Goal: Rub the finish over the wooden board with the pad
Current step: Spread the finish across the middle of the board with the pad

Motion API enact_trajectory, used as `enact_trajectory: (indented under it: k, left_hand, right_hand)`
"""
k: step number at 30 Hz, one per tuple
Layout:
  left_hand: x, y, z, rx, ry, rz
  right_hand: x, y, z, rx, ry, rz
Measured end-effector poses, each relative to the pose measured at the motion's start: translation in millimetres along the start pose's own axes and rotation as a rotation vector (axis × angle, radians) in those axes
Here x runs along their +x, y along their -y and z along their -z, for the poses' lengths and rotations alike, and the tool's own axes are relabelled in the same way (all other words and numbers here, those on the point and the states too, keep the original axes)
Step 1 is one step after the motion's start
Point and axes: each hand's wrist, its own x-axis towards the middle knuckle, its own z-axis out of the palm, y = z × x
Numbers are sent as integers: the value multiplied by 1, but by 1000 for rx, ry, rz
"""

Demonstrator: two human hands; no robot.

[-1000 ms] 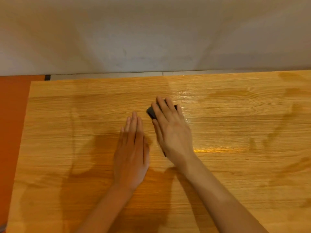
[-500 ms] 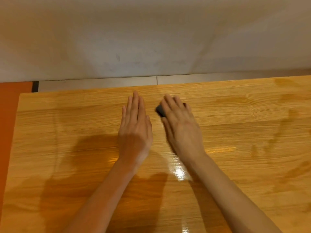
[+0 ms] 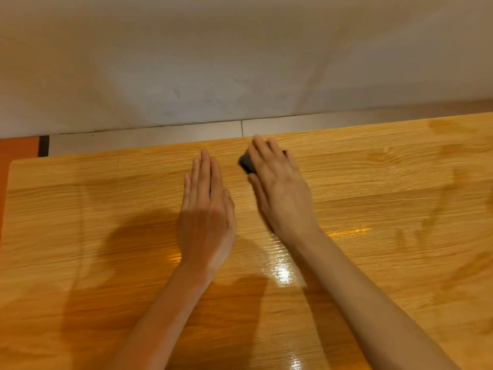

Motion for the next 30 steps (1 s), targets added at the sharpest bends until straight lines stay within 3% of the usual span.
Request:
enact_trajectory:
  k: [2,4,7,9,11,14,20,26,30]
  left_hand:
    - [0,1,-1,-3,10,8]
    - [1,1,-2,-14,14,16]
    - [4,-3,-4,-30,-2,53]
    - [7,-15,-7,-43,-8,71]
    - [10,-34,-12,-40,-8,49]
    - [14,-58,-20,-66,6,8]
    - [17,-61,-25,-23,17,25]
    - [19,-61,-28,73,17,37]
    - [19,-61,-27,48,14,12]
  right_hand:
    - [-10,-44,16,-9,-36,-91]
    - [-21,-90,36,19,-102,-307]
    - [-18,-97,43,32,-183,-528]
    - [-5,-62,28,24,-159,-415]
    - [7,-26,11,50,-88,-175]
    - [19,-35,14,25,9,24]
    - [26,-117,48,-37,-83,-197]
    - [67,-59,23,-131,29,77]
    - [65,-105,41,-61,54,63]
